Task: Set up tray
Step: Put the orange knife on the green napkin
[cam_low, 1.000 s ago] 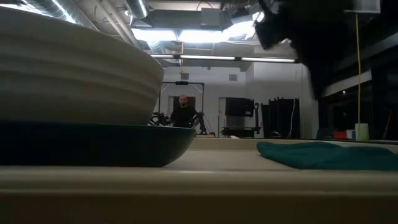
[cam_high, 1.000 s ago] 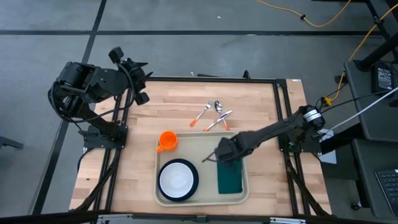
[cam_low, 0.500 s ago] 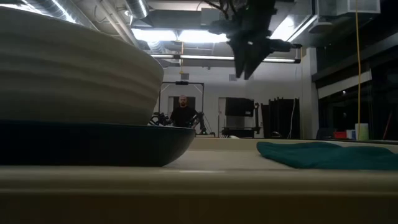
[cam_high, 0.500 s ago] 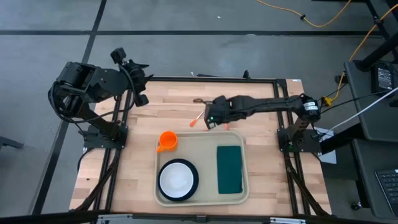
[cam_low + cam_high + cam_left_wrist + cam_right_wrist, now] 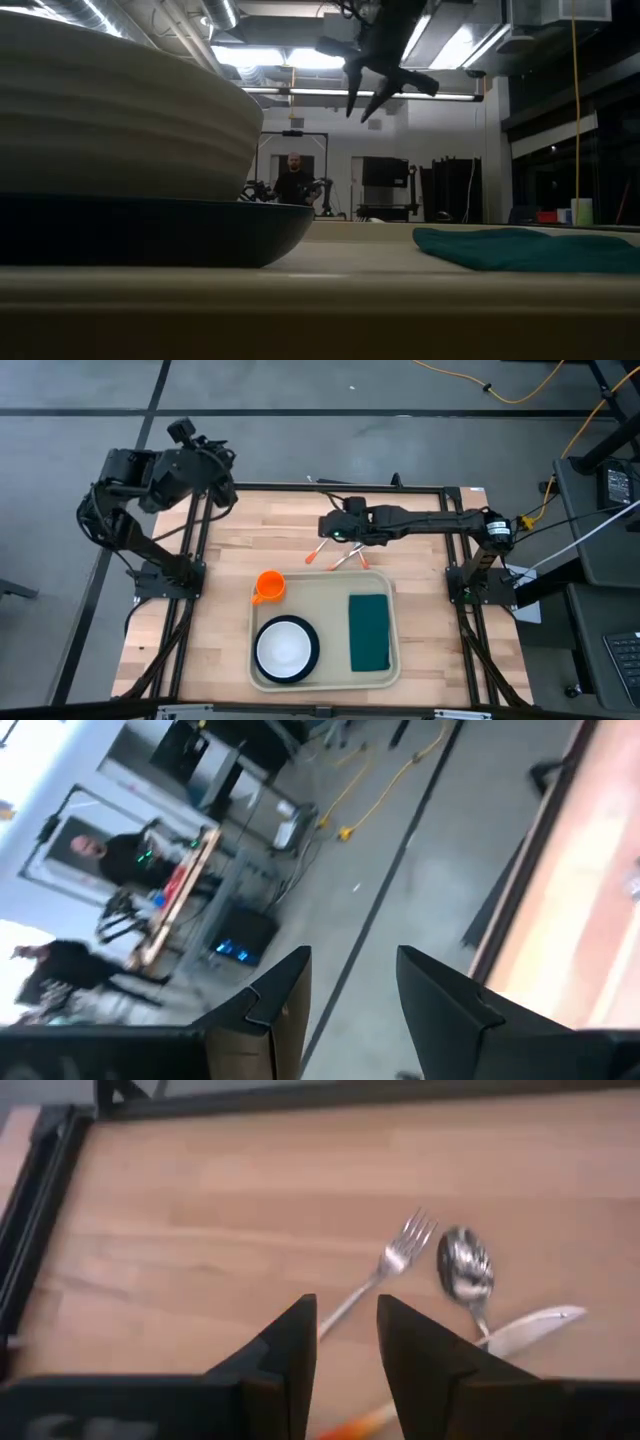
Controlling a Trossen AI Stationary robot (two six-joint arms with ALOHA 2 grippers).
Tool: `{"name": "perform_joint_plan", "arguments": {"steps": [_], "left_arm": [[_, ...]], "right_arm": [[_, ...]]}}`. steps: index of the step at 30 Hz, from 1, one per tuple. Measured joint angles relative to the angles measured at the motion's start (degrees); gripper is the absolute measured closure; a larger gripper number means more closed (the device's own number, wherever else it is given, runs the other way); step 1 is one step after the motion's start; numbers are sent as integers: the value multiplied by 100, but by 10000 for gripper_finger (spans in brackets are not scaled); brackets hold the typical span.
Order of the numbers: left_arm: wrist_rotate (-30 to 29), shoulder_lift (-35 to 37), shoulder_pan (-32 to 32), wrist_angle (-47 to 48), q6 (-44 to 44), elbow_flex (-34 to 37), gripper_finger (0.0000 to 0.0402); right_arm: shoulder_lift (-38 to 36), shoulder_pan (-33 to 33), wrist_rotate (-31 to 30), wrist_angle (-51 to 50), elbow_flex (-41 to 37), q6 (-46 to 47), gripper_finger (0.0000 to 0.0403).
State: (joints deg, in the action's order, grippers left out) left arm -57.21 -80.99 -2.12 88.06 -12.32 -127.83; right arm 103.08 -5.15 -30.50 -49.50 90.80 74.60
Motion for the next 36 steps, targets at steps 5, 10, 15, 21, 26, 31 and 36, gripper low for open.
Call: {"name": "perform_joint_plan", "arguments": {"steps": [5, 10, 15, 21, 26, 31, 36], "left_arm": [[56, 0, -743, 98, -498, 0, 258], [566, 1, -1566, 60, -1258, -1, 258], [1750, 76, -2219, -201, -1434, 86, 258], [2479, 345, -2703, -454, -1146, 603, 258], [2917, 337, -2814, -473, -1082, 1209, 258], [3488, 337, -2788, -690, -1078, 1831, 258], [3788, 343, -2781, -848, -1132, 2281, 258]], "right_arm": [[349, 0, 476, 151, 0, 19, 307], [891, -20, 1303, 931, -1, 333, 319], [1107, -79, 1534, 1006, -2, 1153, 319], [1034, -64, 1521, 30, 32, 1987, 291], [1034, -78, 1667, -596, 76, 2428, 241], [1038, -142, 1730, -1274, 76, 2995, 191], [1070, -296, 1652, -1231, 76, 3483, 164]]}}
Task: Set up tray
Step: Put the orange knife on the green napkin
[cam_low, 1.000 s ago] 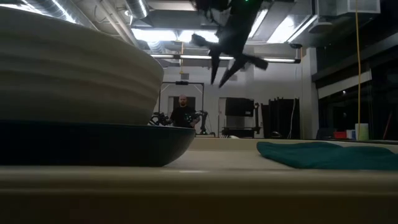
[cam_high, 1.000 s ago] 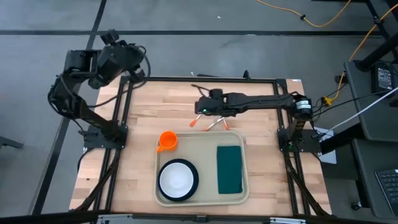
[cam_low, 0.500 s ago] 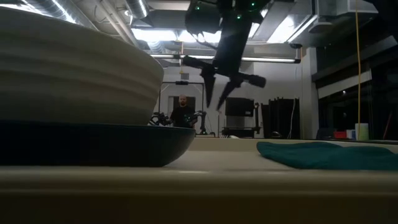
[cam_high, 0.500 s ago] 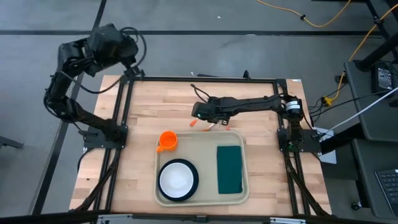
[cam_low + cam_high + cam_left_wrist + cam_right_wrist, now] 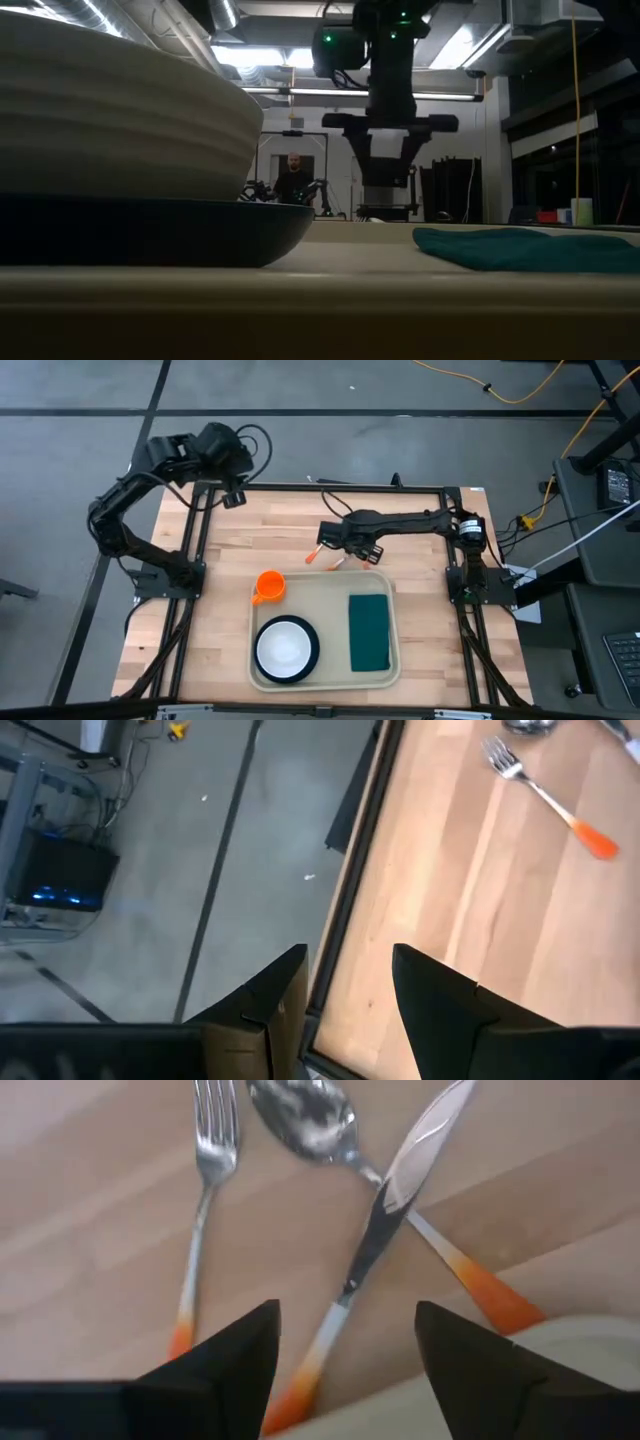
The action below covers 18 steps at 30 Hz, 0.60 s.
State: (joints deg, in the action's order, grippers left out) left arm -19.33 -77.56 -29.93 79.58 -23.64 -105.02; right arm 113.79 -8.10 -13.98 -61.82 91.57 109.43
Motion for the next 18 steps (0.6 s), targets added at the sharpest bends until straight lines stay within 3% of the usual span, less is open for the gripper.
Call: {"name": "perform_joint_plan", "arguments": {"steps": [4, 11, 18], "left_arm": [[-22, 15, -2, -204, -85, 127, 258], [-59, 189, -9, -537, -250, 141, 258], [-172, 424, -25, -659, -311, 141, 258]], "right_arm": [[94, -108, -126, 88, 2, 584, 161], [480, -248, 171, 691, 4, 583, 177], [585, -255, 359, 504, 2, 743, 185]]}}
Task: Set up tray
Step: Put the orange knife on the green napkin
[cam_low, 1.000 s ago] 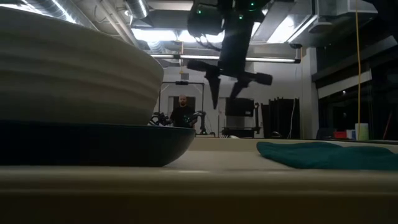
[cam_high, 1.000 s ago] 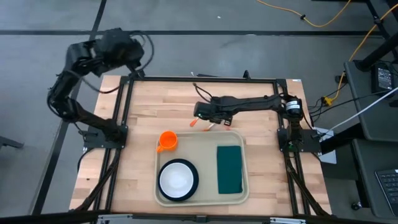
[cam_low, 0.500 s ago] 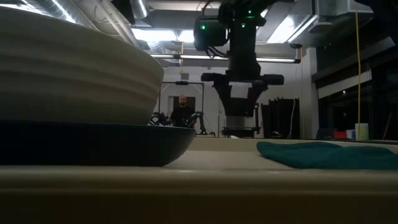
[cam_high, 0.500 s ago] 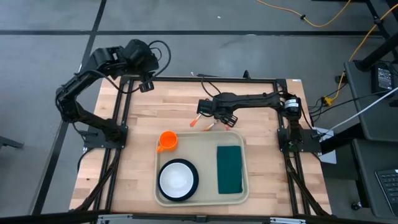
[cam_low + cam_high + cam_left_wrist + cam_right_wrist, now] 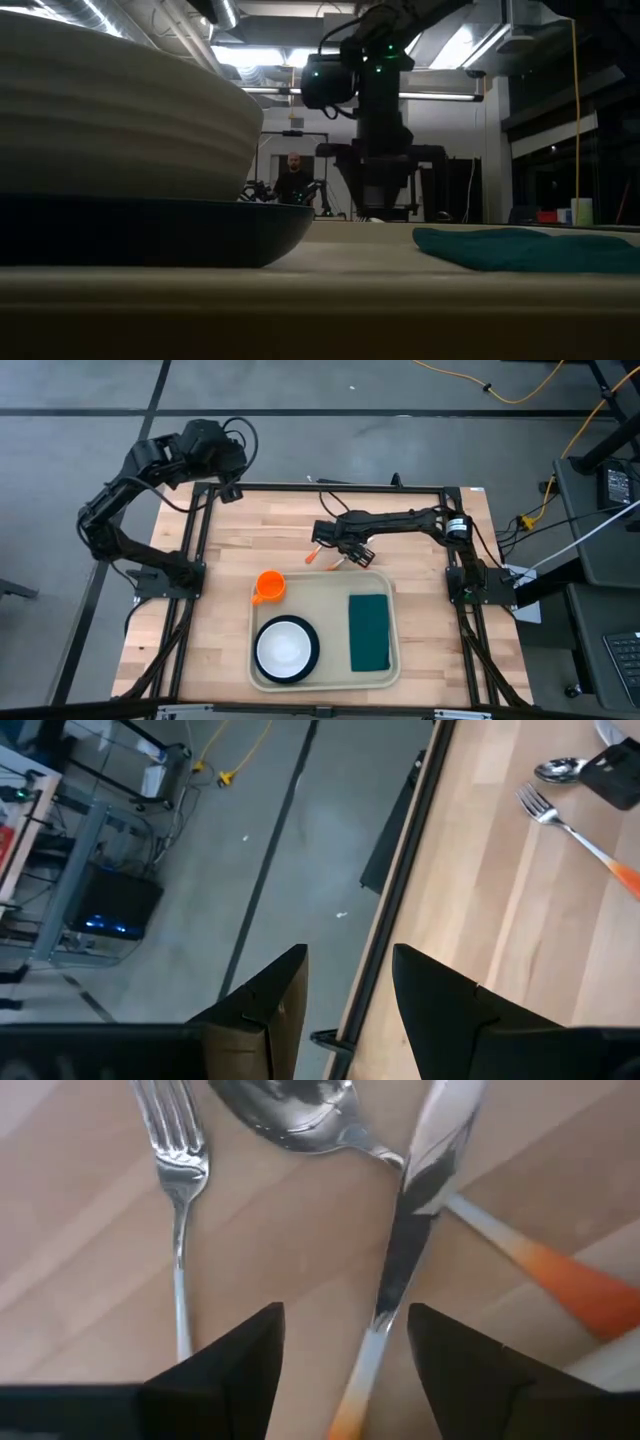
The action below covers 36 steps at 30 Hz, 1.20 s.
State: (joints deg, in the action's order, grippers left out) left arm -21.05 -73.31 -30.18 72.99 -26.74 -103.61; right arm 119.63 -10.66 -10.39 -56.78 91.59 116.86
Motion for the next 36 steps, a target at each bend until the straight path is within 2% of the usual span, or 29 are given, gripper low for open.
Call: {"name": "perform_joint_plan", "arguments": {"steps": [7, 21, 36], "left_arm": [[25, 63, 1, 0, 7, 0, 258], [224, 63, 1, 0, 9, 0, 258], [451, 69, 7, 2, 46, 0, 258]], "right_arm": [[12, 0, 8, -191, -1, 145, 186], [278, -13, 555, -105, -4, 181, 186], [310, -199, 560, -130, -16, 131, 186]]}}
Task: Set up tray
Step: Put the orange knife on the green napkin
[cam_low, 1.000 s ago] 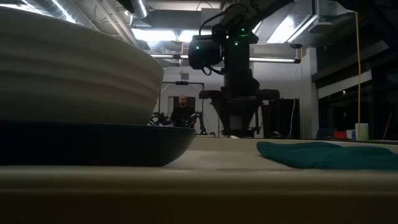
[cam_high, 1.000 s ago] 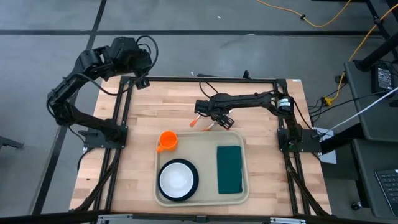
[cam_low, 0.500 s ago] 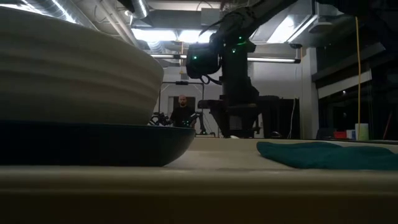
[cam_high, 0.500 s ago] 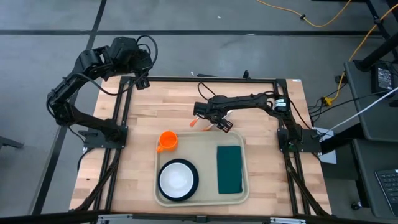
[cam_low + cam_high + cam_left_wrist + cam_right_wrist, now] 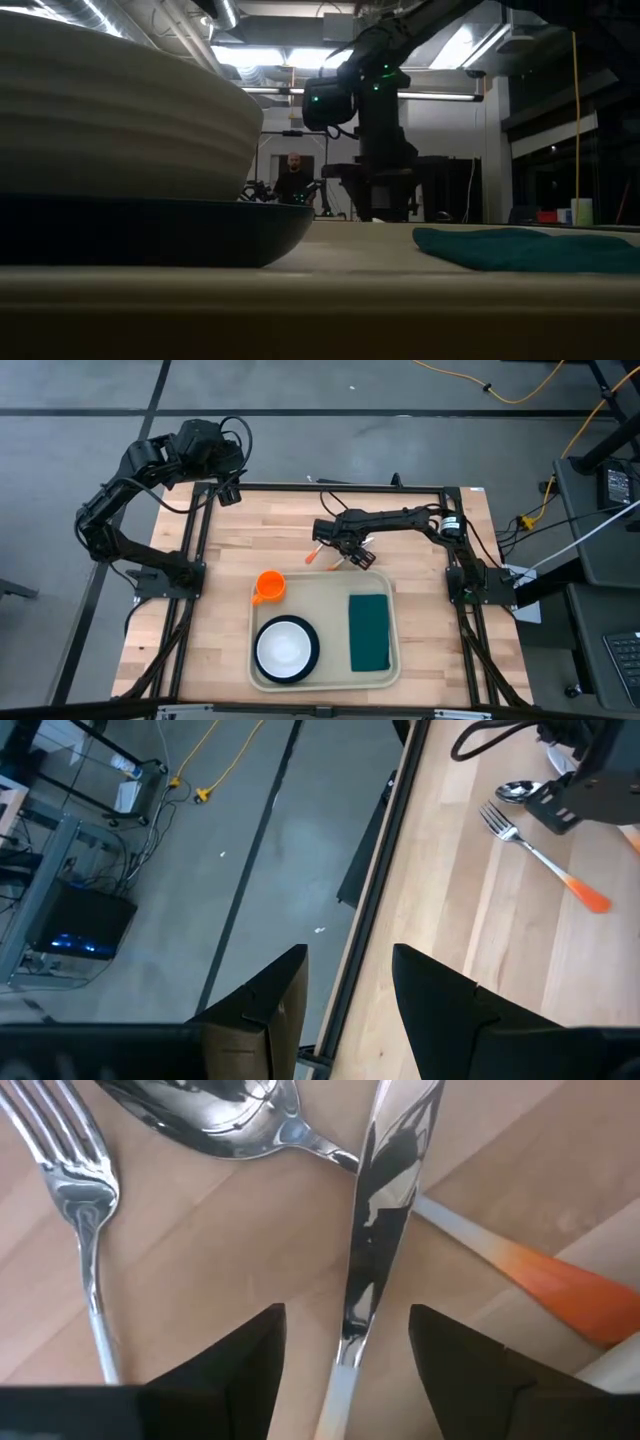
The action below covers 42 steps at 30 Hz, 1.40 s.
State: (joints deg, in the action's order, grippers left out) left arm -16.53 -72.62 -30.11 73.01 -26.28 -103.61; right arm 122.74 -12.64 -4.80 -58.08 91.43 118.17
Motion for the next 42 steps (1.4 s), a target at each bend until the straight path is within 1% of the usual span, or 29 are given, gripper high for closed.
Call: {"name": "perform_joint_plan", "arguments": {"steps": [4, 10, 14, 18, 24, 25, 26, 42], "left_arm": [[-2, 0, 0, 0, 0, 0, 258], [0, 0, 0, 0, 0, 0, 258], [25, 0, 0, 0, 0, 0, 258], [31, 0, 0, 0, 0, 0, 258], [125, 0, 0, 1, -2, 0, 258], [126, 0, 0, 2, -1, 0, 258], [127, 0, 0, 2, 0, 0, 258], [166, 0, 0, 2, -44, 0, 258]], "right_arm": [[2, 11, 88, 154, -148, 13, 186], [-30, 11, 285, 646, -401, 17, 186], [-37, 11, 316, 698, -441, 15, 201], [-31, 11, 339, 610, -441, 11, 247], [-26, 13, 341, 581, -442, 38, 349], [-26, 13, 347, 600, -440, 42, 364], [-26, 12, 354, 611, -438, -7, 370], [-94, -18, 244, 615, -451, -329, 369]]}}
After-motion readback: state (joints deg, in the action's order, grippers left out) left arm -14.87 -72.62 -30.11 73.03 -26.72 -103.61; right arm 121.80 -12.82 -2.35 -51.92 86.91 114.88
